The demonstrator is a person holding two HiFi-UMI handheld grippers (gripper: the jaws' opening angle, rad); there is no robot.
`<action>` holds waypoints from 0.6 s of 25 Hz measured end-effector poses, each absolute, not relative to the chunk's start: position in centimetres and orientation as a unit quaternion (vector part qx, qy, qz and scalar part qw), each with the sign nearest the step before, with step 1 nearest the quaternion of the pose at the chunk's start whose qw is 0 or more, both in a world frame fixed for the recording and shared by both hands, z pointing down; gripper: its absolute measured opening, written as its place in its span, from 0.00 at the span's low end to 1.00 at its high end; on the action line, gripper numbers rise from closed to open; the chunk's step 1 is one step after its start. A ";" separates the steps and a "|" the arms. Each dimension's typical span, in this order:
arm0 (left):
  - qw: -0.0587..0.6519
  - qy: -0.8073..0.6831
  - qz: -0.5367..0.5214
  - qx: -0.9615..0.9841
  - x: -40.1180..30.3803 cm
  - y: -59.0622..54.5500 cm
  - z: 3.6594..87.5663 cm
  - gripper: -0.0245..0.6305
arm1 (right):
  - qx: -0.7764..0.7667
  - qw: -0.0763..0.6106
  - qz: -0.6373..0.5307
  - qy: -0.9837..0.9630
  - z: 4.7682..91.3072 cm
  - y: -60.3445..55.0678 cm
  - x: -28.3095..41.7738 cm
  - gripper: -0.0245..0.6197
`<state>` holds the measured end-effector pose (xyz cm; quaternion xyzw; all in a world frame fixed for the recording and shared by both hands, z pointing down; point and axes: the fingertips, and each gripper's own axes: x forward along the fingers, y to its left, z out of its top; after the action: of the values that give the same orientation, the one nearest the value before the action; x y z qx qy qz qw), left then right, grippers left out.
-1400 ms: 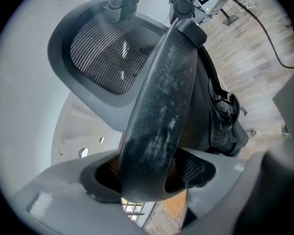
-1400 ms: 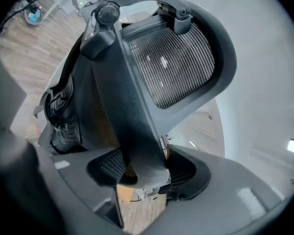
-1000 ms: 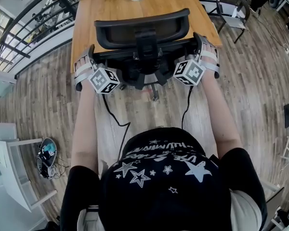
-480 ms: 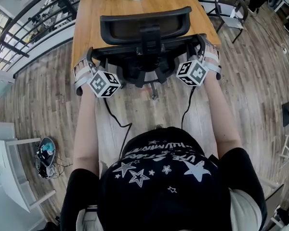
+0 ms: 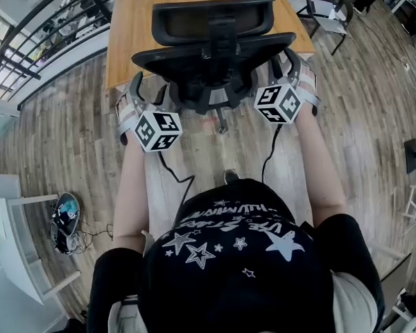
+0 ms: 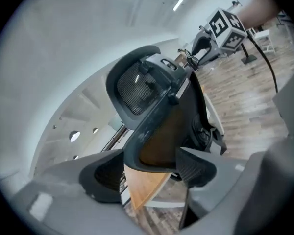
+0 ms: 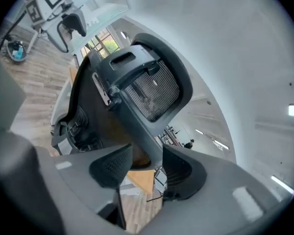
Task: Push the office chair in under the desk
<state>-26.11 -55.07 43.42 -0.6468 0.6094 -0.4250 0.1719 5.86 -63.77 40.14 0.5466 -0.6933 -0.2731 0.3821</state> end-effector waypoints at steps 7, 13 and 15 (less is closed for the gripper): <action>0.111 0.601 -0.321 -0.723 -22.0 -49.7 42.7 0.55 | 0.558 0.345 -0.232 -0.718 39.2 -58.0 5.3 0.27; 0.130 0.587 -0.252 -0.759 -20.0 -45.6 40.9 0.44 | 0.567 0.297 -0.232 -0.732 37.4 -52.8 3.7 0.13; 0.131 0.593 -0.230 -0.760 -19.9 -44.4 40.1 0.37 | 0.568 0.278 -0.227 -0.741 36.9 -51.3 2.9 0.07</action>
<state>-19.87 -44.36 40.11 -0.7604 0.5930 -0.2305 0.1306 2.93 -51.31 36.92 0.5677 -0.7410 -0.2266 0.2781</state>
